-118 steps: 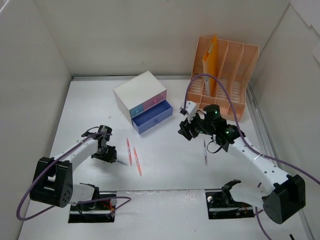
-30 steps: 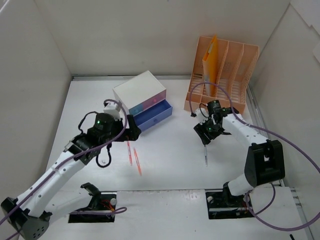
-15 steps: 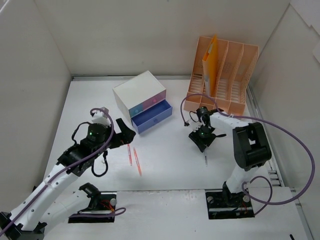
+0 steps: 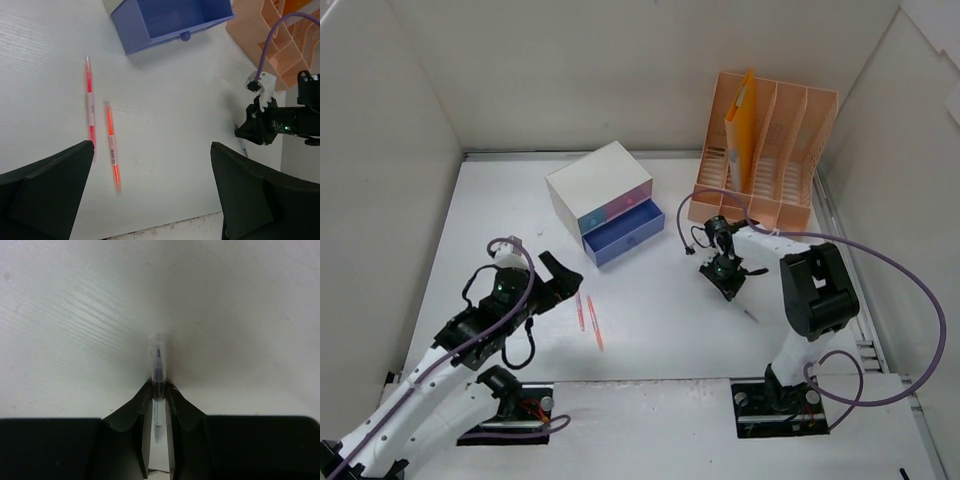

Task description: Organize the desk

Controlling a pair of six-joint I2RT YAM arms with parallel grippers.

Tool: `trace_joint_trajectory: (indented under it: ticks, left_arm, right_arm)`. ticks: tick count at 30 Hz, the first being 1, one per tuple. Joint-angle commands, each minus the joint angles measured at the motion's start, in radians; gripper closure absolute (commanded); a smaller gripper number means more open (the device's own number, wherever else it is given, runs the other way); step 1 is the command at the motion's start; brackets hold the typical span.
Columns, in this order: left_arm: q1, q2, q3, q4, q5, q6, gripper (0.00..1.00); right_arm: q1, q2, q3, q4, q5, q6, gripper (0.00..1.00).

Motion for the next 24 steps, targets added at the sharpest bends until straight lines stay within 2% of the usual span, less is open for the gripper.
trace_joint_trajectory:
  ticks: [1,3,8,12,15,16,20,24]
  left_arm:
    - [0.009,-0.037,-0.022,0.015,-0.062,-0.116,0.00]
    - [0.009,-0.057,-0.046,0.029,-0.061,-0.118,0.00]
    - [0.009,-0.047,-0.038,-0.005,-0.062,-0.113,0.00]
    - [0.009,0.001,-0.015,-0.033,-0.055,-0.098,0.00]
    - [0.009,0.038,0.003,-0.046,-0.047,-0.087,0.00]
    - [0.009,0.044,0.008,-0.051,-0.047,-0.086,0.00]
    - [0.009,0.068,0.019,-0.066,-0.039,-0.070,0.00]
    - [0.009,0.055,0.022,-0.085,-0.047,-0.069,0.00]
  right_arm:
    - [-0.020,0.006,-0.039,0.130,-0.041,-0.057,0.95]
    - [-0.014,-0.041,-0.021,0.100,-0.104,-0.097,1.00]
    - [-0.020,-0.140,0.135,-0.001,-0.324,-0.168,1.00]
    - [-0.020,-0.135,0.363,-0.041,-0.520,-0.113,1.00]
    - [-0.025,-0.101,0.465,-0.032,-0.635,-0.021,1.00]
    - [-0.019,-0.089,0.522,-0.016,-0.702,0.010,1.00]
    - [0.021,-0.035,0.585,0.203,-0.795,0.228,1.00]
    - [0.110,0.009,0.642,0.403,-0.835,0.291,1.00]
